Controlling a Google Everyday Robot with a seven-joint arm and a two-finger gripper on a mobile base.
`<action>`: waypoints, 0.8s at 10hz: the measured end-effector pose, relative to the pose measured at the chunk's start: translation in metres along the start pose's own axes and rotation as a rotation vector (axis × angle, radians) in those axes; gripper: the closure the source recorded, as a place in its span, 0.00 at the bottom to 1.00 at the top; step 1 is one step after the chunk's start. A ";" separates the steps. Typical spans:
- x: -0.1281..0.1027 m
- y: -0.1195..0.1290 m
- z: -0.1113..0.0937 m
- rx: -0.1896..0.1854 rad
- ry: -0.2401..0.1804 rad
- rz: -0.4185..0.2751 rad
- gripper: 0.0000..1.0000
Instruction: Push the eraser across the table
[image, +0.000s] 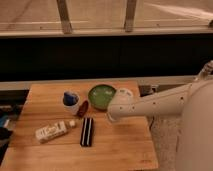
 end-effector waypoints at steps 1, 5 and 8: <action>-0.003 0.010 0.003 -0.007 0.004 -0.015 1.00; -0.015 0.041 0.015 -0.049 0.018 -0.076 1.00; -0.012 0.062 0.029 -0.084 0.054 -0.117 1.00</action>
